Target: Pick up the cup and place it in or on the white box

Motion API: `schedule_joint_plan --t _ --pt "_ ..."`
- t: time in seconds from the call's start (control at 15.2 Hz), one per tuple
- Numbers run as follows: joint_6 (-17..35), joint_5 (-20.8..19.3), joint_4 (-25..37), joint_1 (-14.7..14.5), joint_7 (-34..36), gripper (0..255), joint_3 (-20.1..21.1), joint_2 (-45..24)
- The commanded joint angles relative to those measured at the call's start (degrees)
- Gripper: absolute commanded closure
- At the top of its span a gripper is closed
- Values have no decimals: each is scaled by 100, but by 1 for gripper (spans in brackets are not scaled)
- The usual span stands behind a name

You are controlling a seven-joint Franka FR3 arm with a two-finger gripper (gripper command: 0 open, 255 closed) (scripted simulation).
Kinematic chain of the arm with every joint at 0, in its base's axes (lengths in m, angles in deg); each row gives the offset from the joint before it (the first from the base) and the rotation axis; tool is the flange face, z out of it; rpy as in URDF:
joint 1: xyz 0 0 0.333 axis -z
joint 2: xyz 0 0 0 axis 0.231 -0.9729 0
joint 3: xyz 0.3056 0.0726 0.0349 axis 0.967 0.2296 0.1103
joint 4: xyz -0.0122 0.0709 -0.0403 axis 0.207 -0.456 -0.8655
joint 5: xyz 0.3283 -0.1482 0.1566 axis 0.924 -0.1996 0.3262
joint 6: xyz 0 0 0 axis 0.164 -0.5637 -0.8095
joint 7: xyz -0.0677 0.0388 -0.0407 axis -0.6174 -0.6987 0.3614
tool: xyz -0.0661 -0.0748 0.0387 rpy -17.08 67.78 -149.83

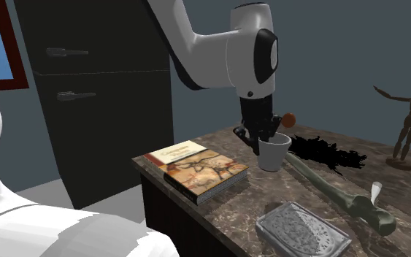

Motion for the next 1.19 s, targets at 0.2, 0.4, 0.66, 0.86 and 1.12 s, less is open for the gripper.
schedule_joint_plan --t 0.2,0.4,0.66,0.86,1.12 --pt "-429 10 231 -5 -9 255 64 200" --pt "-685 18 375 -8 -18 255 102 314" --pt "-1020 35 584 -15 -34 255 151 443" --pt "-1266 52 752 -22 -49 255 186 523" --pt "-1589 79 992 -34 -72 255 230 608"
